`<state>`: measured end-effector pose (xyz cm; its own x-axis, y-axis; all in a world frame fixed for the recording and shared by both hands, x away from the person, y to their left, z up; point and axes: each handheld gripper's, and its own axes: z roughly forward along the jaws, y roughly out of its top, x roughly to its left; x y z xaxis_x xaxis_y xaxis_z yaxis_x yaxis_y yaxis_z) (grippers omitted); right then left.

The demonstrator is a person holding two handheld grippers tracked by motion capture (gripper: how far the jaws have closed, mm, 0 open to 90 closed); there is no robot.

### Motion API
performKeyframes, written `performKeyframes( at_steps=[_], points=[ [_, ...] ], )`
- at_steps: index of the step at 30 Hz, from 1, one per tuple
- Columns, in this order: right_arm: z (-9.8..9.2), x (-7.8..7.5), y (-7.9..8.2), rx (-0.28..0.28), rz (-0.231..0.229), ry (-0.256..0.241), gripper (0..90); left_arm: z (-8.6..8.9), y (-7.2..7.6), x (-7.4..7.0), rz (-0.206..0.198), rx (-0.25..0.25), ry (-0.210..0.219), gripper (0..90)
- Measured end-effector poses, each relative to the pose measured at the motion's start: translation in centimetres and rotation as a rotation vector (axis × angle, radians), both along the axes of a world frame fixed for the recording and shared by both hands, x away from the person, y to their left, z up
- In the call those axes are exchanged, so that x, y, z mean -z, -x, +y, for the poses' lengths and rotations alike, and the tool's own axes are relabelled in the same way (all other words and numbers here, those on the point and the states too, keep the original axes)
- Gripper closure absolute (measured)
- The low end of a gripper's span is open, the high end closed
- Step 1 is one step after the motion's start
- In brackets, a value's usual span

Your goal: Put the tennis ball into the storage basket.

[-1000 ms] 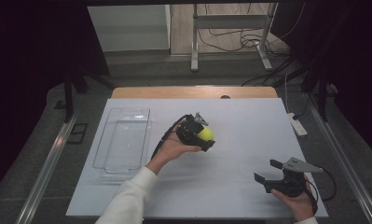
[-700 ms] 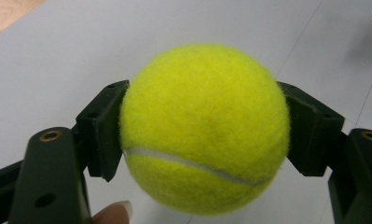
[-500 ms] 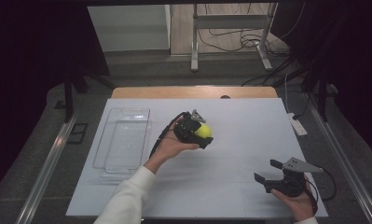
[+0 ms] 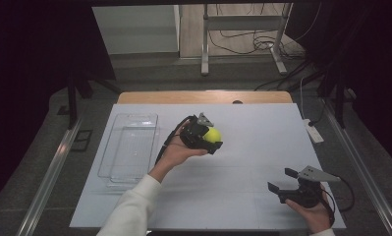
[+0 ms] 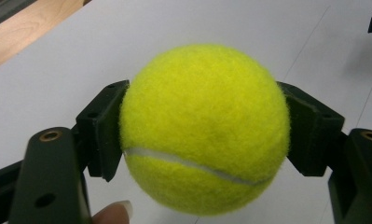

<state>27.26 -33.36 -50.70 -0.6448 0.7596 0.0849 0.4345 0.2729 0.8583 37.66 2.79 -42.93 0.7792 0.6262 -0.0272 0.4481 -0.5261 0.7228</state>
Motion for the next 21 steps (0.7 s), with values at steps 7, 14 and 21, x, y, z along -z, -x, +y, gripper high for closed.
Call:
performKeyframes(
  at_steps=[7,14,21],
  points=[
    [0.0,0.0,0.0,0.000,0.001,0.001,9.9,0.4,0.2,-0.5,-0.013,-0.007,0.013,26.3],
    [0.0,0.0,0.0,0.000,0.000,0.001,9.9,0.6,0.3,-0.9,-0.023,-0.007,0.019,26.3],
    [0.0,0.0,0.0,0.001,-0.001,0.003,9.9,0.9,0.4,-1.3,-0.030,-0.007,0.022,26.3]
  ],
)
